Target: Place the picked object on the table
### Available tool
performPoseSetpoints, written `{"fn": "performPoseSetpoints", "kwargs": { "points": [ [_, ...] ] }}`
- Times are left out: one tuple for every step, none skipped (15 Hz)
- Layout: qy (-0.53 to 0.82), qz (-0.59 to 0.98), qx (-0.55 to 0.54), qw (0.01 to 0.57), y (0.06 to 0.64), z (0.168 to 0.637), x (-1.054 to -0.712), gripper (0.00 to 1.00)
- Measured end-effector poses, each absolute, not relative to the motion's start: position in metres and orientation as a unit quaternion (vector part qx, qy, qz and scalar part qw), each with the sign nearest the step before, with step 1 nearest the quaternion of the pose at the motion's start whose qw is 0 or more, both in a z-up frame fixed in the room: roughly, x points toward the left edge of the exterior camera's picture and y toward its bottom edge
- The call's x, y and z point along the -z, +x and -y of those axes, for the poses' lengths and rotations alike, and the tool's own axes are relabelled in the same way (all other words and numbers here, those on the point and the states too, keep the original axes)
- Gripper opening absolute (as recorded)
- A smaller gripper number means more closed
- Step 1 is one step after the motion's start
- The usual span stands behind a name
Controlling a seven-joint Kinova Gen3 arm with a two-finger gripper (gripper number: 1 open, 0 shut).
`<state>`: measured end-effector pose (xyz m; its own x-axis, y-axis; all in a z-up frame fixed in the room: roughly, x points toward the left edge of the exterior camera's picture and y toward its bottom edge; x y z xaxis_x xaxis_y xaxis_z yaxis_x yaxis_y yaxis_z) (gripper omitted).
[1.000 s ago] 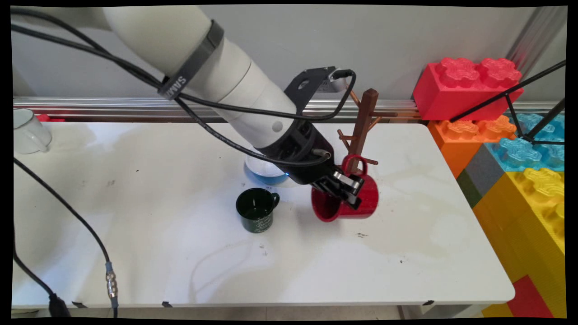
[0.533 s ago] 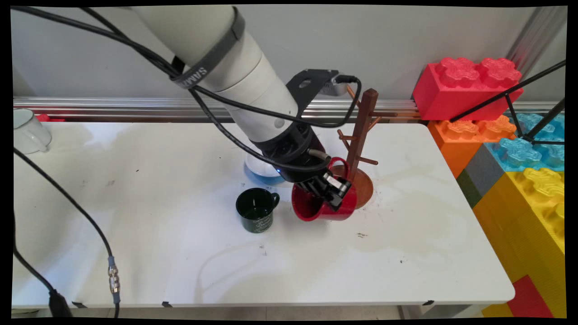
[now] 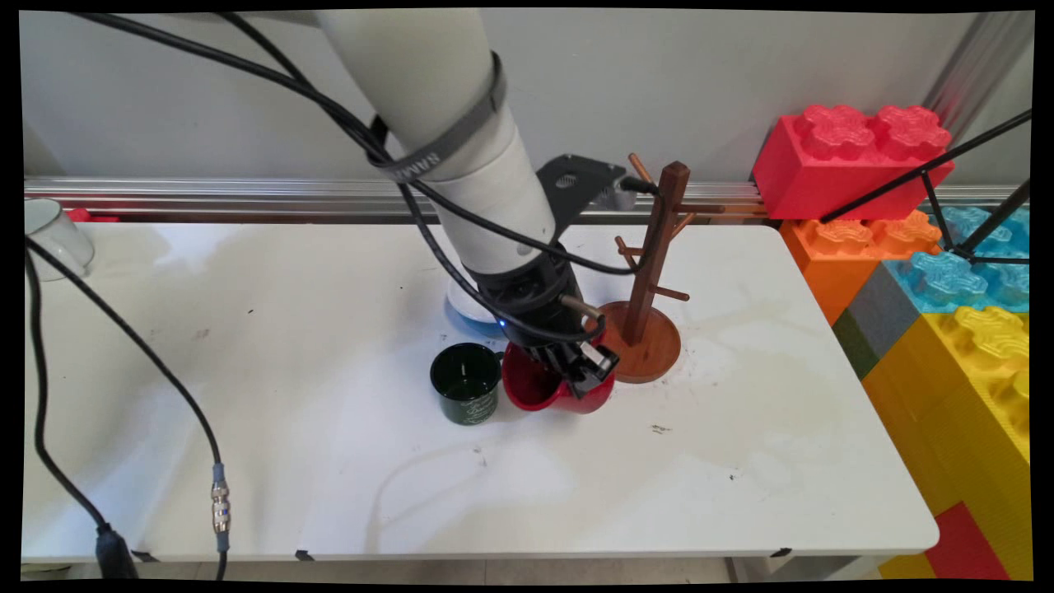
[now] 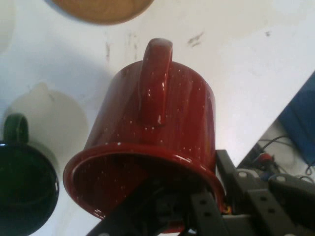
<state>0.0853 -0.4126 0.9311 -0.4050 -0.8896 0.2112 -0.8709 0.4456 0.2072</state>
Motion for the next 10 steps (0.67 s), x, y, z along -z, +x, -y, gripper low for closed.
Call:
{"fn": "performPoseSetpoints", "kwargs": {
  "points": [
    [0.526,0.838,0.031,0.139,0.083,0.414,-0.929,0.00],
    [0.528,0.839,0.030,0.130,0.081,0.415,-0.926,0.00],
    [0.530,0.839,0.029,0.118,0.077,0.417,-0.922,0.00],
    [0.533,0.839,0.029,0.107,0.073,0.419,-0.919,0.00],
    [0.535,0.839,0.030,0.097,0.070,0.420,-0.916,0.00],
    [0.536,0.838,0.031,0.091,0.068,0.421,-0.915,0.00],
    [0.539,0.838,0.034,0.081,0.064,0.421,-0.912,0.00],
    [0.540,0.837,0.036,0.073,0.061,0.423,-0.910,0.00],
    [0.541,0.838,0.039,0.062,0.056,0.424,-0.906,0.00],
    [0.541,0.838,0.041,0.055,0.052,0.426,-0.904,0.00]
  ]
}}
